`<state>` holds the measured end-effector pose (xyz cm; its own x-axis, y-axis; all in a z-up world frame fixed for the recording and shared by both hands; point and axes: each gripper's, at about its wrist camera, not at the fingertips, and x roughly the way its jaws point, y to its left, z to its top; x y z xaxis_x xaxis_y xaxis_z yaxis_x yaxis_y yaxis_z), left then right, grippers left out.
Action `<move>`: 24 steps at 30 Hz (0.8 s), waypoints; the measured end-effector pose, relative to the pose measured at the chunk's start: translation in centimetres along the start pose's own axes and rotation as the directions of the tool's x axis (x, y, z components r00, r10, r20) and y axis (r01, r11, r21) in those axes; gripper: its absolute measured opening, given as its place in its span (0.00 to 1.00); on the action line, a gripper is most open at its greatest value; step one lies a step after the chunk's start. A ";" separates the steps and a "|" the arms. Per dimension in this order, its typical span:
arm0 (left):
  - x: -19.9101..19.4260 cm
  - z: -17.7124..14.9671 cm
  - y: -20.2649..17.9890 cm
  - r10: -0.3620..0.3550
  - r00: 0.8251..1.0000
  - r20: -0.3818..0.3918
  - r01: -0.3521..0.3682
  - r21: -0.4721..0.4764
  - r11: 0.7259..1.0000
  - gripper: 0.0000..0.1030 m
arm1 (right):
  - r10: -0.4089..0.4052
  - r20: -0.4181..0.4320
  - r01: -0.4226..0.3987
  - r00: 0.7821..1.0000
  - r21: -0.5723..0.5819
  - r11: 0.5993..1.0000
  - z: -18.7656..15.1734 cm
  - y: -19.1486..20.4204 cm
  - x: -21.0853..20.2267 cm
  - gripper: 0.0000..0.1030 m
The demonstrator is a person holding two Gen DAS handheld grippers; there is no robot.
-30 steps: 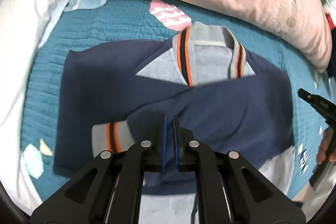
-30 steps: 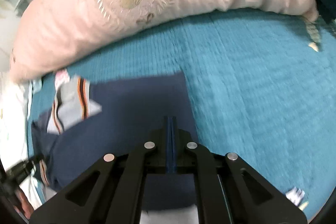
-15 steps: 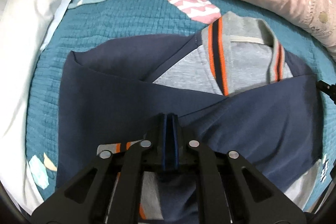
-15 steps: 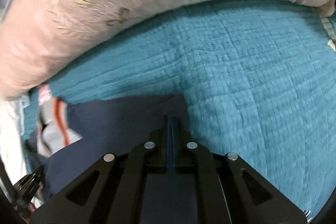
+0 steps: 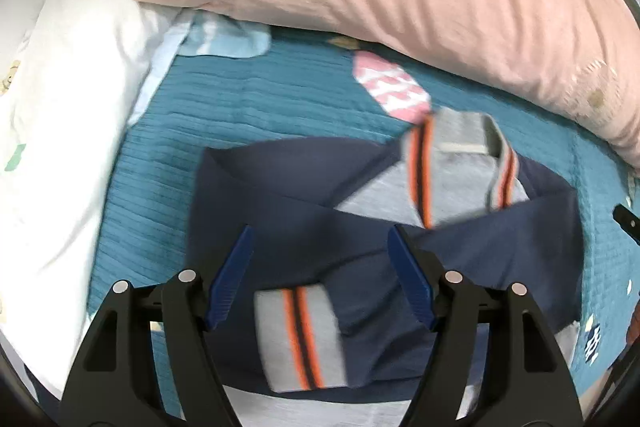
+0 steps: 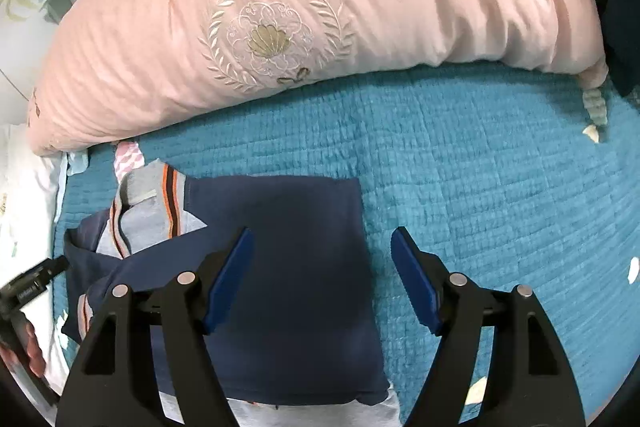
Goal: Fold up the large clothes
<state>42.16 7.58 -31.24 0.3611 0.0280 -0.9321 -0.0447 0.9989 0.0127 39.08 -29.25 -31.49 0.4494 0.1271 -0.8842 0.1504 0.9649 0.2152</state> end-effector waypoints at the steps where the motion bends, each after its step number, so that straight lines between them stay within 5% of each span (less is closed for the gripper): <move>1: 0.1 0.4 0.9 0.007 1.000 -0.002 -0.007 -0.008 1.000 0.69 | -0.003 -0.002 0.003 1.000 0.000 1.000 0.0 0.1 0.1 0.67; 17: 6.6 6.1 7.9 -0.018 0.989 -0.145 0.000 -0.124 0.992 0.69 | 0.017 -0.114 -0.008 0.993 0.081 0.997 2.8 -1.4 5.8 0.66; 24: 10.4 5.3 9.4 -0.013 0.980 -0.196 -0.026 -0.191 0.981 0.69 | 0.090 -0.187 -0.057 0.978 0.172 0.983 2.6 -2.1 9.2 0.50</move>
<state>50.43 17.42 -38.95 0.1719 0.0074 -0.9851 -0.2313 0.9723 -0.0330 45.21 -30.75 -39.03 0.2888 0.2536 -0.9232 0.2736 0.9022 0.3334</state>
